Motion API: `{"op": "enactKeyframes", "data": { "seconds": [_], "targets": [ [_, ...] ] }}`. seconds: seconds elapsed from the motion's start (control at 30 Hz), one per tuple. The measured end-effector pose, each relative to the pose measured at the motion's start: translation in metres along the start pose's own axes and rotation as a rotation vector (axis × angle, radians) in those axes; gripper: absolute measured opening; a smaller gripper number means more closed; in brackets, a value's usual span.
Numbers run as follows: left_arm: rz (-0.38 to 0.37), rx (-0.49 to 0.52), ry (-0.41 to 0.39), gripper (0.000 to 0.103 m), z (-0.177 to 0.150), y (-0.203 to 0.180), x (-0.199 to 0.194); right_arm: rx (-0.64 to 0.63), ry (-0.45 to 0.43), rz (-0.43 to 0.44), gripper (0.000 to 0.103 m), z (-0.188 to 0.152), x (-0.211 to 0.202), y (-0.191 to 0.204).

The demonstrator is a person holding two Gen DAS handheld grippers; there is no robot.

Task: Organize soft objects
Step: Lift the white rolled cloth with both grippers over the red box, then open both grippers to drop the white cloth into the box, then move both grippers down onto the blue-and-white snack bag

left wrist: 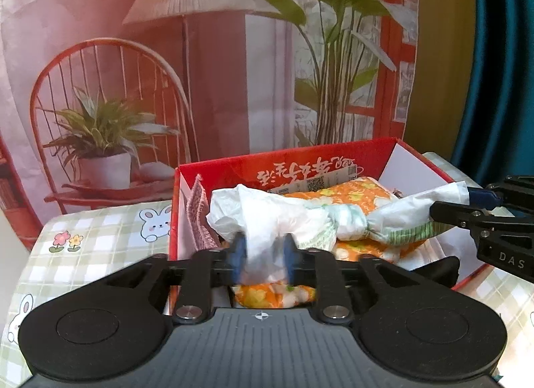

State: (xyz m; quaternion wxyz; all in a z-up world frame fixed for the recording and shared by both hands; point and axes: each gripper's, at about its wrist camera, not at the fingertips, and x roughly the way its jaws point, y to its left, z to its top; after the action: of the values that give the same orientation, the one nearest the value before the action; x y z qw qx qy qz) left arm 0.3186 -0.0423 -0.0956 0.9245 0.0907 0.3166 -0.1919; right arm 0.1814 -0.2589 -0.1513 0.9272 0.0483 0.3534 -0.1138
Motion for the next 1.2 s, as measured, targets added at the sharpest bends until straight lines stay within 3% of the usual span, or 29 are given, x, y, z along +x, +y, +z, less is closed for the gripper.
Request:
{"op": "enactKeyframes", "data": {
  "seconds": [0.1, 0.27, 0.5, 0.77, 1.2],
  "targets": [
    [-0.008, -0.008, -0.034, 0.062, -0.002, 0.003, -0.011, 0.009, -0.008, -0.015, 0.032, -0.001, -0.004, 0.000],
    [-0.017, -0.027, -0.073, 0.071, -0.006, 0.008, -0.037, 0.031, -0.066, -0.020, 0.053, -0.004, -0.025, 0.001],
    [-0.060, -0.042, -0.097, 0.071, -0.022, 0.011, -0.077, 0.058, -0.121, 0.045, 0.053, -0.008, -0.058, 0.013],
    [-0.108, -0.071, -0.046, 0.071, -0.061, 0.017, -0.105, 0.050, -0.106, 0.139, 0.054, -0.027, -0.078, 0.046],
    [-0.159, -0.129, 0.127, 0.070, -0.126, 0.020, -0.078, 0.029, 0.038, 0.238, 0.054, -0.078, -0.073, 0.091]
  ]
}}
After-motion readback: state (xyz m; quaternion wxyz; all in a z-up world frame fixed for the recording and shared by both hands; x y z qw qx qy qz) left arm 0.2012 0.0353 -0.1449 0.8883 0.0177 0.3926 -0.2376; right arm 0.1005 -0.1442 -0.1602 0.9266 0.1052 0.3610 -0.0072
